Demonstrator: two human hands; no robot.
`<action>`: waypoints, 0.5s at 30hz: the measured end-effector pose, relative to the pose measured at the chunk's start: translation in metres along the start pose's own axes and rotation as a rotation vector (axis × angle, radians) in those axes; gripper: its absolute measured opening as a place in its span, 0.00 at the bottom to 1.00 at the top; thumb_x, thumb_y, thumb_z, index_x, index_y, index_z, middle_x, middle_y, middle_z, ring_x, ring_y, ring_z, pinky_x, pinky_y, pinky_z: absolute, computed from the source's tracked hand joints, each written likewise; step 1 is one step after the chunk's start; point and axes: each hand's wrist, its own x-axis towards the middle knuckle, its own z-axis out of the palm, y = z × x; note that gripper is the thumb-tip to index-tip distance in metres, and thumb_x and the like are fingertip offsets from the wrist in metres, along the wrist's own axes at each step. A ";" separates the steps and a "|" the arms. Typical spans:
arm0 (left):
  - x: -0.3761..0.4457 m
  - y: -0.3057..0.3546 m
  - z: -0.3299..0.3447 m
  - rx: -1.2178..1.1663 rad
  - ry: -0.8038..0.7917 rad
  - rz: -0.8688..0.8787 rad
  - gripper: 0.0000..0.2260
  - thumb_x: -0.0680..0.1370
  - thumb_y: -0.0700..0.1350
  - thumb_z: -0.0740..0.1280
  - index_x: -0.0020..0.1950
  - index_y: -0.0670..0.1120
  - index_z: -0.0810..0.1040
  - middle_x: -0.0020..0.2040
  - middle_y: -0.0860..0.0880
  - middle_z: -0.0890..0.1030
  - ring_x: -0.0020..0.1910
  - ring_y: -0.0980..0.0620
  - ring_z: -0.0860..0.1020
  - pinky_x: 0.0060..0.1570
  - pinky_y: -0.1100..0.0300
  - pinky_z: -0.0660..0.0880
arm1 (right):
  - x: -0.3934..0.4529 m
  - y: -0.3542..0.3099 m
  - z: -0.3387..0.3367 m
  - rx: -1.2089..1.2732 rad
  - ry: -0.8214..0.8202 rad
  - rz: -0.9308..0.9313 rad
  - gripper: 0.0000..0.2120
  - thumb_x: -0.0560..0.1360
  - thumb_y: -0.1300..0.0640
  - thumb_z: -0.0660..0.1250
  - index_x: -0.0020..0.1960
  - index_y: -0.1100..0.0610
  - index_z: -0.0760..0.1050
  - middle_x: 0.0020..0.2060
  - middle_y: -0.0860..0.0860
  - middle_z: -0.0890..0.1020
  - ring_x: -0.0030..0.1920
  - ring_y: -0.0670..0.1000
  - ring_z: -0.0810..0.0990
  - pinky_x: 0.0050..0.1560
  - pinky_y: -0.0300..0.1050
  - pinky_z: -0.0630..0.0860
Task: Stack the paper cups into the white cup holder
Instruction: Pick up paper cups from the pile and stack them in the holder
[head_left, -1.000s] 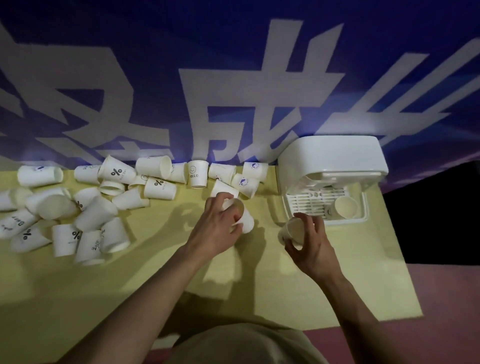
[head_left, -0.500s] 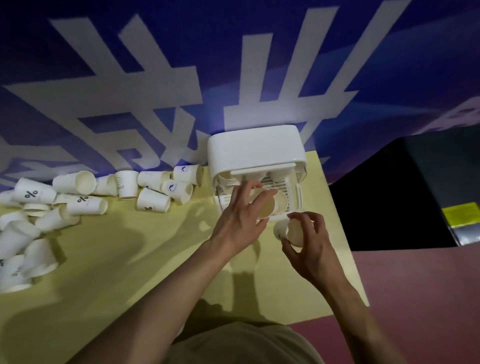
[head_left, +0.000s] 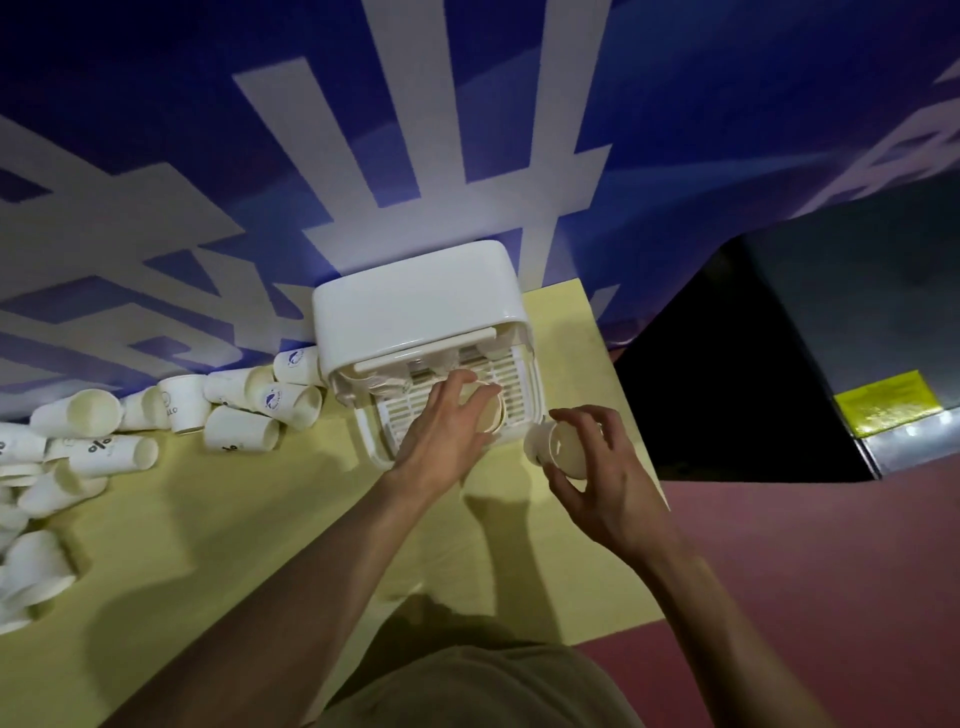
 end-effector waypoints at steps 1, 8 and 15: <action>0.004 0.000 0.004 0.001 -0.021 -0.013 0.28 0.77 0.47 0.74 0.75 0.53 0.69 0.73 0.48 0.64 0.71 0.46 0.67 0.60 0.47 0.77 | 0.001 0.003 0.000 0.005 -0.008 0.005 0.26 0.77 0.51 0.71 0.73 0.47 0.67 0.66 0.48 0.67 0.58 0.52 0.77 0.50 0.51 0.82; 0.026 -0.002 0.024 -0.095 -0.127 -0.103 0.29 0.76 0.49 0.75 0.75 0.53 0.69 0.73 0.49 0.64 0.71 0.46 0.69 0.66 0.50 0.73 | 0.013 0.012 -0.001 0.012 -0.038 0.028 0.26 0.78 0.48 0.70 0.74 0.46 0.66 0.67 0.47 0.67 0.58 0.51 0.78 0.48 0.52 0.83; 0.019 -0.011 0.023 -0.123 -0.114 -0.149 0.39 0.75 0.54 0.75 0.81 0.52 0.58 0.75 0.50 0.61 0.73 0.46 0.66 0.69 0.48 0.71 | 0.040 -0.005 -0.010 -0.012 -0.017 -0.041 0.26 0.78 0.50 0.71 0.74 0.47 0.67 0.68 0.48 0.68 0.60 0.49 0.77 0.50 0.50 0.82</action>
